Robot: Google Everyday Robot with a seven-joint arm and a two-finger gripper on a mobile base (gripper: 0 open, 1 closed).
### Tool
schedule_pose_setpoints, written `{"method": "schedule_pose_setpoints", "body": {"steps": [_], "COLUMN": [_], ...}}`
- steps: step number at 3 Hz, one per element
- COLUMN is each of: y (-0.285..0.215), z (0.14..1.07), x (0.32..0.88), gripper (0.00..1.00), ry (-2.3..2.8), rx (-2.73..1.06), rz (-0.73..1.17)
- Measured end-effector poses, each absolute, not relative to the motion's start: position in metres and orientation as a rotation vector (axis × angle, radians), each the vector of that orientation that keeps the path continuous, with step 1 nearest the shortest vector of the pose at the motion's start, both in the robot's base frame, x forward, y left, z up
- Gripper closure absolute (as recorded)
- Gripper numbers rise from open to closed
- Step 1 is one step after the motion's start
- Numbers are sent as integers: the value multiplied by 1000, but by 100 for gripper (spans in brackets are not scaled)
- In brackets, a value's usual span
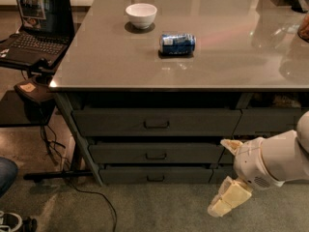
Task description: Open bottom drawer
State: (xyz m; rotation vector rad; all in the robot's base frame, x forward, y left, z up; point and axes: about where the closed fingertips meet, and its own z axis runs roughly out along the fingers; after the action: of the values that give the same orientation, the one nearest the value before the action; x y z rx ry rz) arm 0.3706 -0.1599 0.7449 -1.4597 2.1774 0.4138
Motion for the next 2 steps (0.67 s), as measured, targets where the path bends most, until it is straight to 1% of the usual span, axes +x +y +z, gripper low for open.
{"method": "schedule_pose_setpoints", "body": {"steps": [1,2], "y": [-158,-148], "z": [717,624], "x": [368,349], "gripper": [0,0], "ry": [2175,2237], "rx": [-1469,-1551], "rz": [365,344]}}
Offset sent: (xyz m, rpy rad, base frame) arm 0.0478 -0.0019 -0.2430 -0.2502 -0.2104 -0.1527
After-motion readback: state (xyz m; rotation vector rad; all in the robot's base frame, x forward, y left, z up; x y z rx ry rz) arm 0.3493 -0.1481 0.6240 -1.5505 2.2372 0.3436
